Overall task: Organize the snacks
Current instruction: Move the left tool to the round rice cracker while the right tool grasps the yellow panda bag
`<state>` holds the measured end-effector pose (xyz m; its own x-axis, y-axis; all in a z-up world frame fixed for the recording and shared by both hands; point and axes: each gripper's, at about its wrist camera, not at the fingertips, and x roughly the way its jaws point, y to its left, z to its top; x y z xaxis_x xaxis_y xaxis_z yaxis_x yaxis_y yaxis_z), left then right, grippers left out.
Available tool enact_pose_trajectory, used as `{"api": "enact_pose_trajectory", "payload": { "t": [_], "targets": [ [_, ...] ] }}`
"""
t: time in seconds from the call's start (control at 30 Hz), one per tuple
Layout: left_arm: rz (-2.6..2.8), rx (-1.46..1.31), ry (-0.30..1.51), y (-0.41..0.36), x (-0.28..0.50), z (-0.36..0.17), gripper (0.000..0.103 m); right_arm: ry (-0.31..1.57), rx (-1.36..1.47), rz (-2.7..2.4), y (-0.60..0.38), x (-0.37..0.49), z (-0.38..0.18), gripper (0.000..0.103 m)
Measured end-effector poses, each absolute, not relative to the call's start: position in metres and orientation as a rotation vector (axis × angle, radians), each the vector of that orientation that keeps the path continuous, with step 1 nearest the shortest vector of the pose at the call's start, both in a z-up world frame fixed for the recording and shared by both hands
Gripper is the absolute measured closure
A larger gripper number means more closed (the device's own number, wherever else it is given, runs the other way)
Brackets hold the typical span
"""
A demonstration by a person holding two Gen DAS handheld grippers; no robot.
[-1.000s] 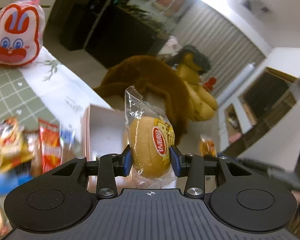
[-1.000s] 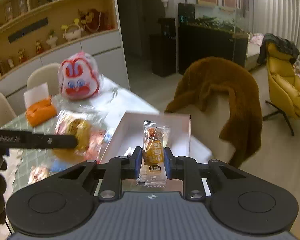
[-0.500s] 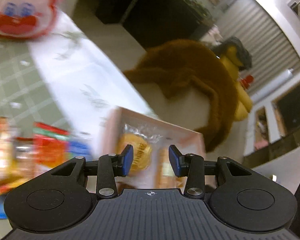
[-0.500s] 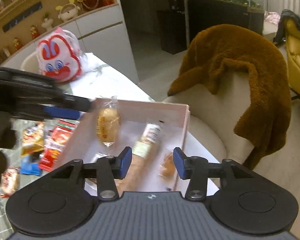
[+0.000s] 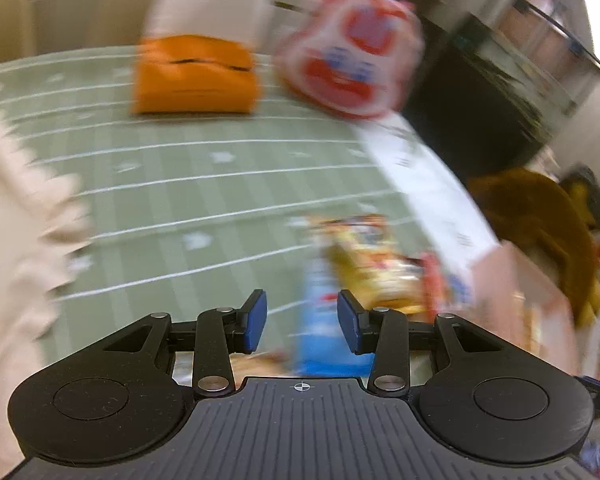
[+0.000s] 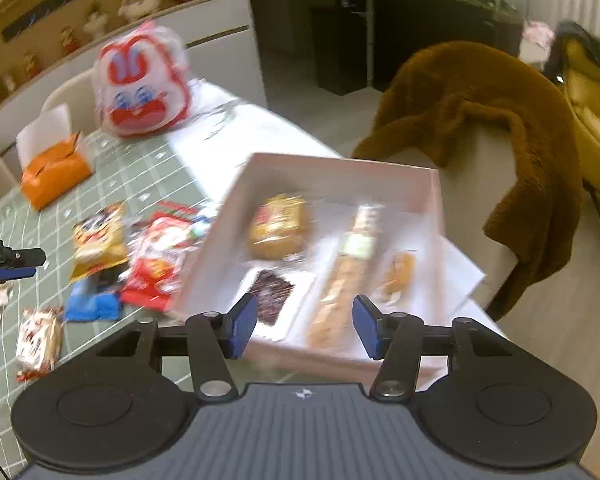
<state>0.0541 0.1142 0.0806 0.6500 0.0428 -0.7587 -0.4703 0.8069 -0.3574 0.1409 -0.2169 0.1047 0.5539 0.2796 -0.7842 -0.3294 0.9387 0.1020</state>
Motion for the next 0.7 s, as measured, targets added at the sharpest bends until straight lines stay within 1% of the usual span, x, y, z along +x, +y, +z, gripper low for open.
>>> {"api": "enact_pose_trajectory", "payload": {
  "t": [0.13, 0.27, 0.4, 0.53, 0.7],
  "targets": [
    [0.346, -0.649, 0.812, 0.129, 0.029, 0.06, 0.059, 0.95, -0.043, 0.413, -0.176, 0.134, 0.114, 0.05],
    [0.268, -0.664, 0.817, 0.12, 0.024, 0.045, 0.059, 0.946, -0.074, 0.459, -0.142, 0.135, 0.124, 0.049],
    [0.171, -0.624, 0.831, 0.099, 0.026, 0.043, 0.059, 0.946, -0.11, 0.528, -0.107, 0.143, 0.132, 0.041],
    [0.132, -0.612, 0.843, 0.086, 0.02, 0.046, 0.059, 0.982, -0.157, 0.575, -0.067, 0.159, 0.125, 0.041],
    [0.177, -0.615, 0.837, 0.094, 0.004, 0.057, 0.059, 1.025, -0.195, 0.633, -0.026, 0.18, 0.101, 0.041]
  ]
}}
